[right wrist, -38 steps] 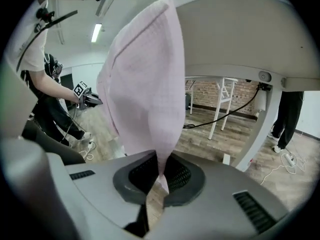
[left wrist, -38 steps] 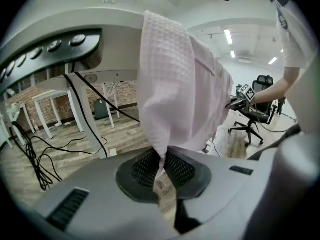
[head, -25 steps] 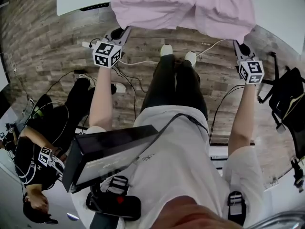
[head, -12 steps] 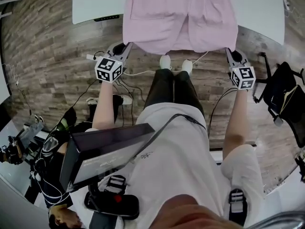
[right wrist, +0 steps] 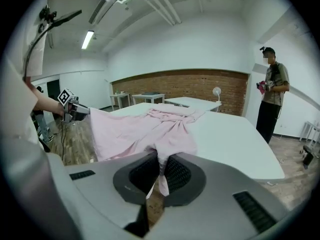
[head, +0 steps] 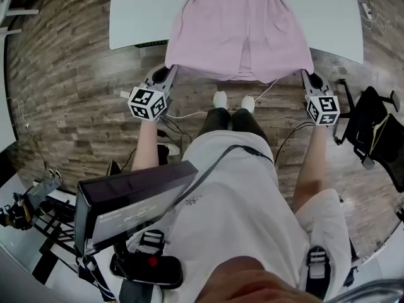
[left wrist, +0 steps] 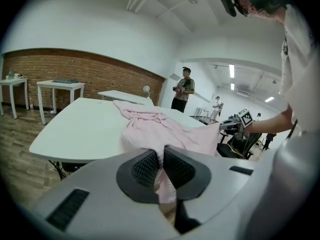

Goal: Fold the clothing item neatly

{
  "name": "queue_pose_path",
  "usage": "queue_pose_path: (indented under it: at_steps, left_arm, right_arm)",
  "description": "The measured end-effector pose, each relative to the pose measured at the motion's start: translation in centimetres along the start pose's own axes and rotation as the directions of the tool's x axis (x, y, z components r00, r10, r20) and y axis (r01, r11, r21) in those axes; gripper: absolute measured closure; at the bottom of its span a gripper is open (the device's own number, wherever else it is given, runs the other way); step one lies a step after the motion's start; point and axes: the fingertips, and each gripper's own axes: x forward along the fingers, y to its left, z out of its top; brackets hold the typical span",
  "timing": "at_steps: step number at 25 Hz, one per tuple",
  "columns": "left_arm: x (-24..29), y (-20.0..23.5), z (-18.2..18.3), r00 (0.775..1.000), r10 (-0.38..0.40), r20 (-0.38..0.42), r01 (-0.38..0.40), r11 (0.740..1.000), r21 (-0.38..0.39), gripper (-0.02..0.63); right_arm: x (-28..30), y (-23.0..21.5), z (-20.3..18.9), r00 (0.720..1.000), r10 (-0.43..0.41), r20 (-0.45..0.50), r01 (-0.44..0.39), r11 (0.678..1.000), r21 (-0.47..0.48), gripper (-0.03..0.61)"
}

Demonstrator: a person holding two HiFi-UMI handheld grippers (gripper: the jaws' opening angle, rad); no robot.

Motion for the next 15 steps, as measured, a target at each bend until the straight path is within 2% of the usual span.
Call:
queue_pose_path:
  at_steps: [10,15]
  left_arm:
    - [-0.6,2.9,8.6,0.99,0.011,0.142,-0.016,0.999,0.033,0.595]
    - [0.3,4.7,11.6,0.984,0.019,0.174,-0.026,0.999,0.038,0.595]
  right_arm:
    - [-0.4,-1.4,8.9,0.985,-0.061,0.162,0.069,0.997,-0.041,0.569]
    - [0.5,-2.8,11.9,0.979,-0.066,0.193,0.081,0.994,-0.074,0.569]
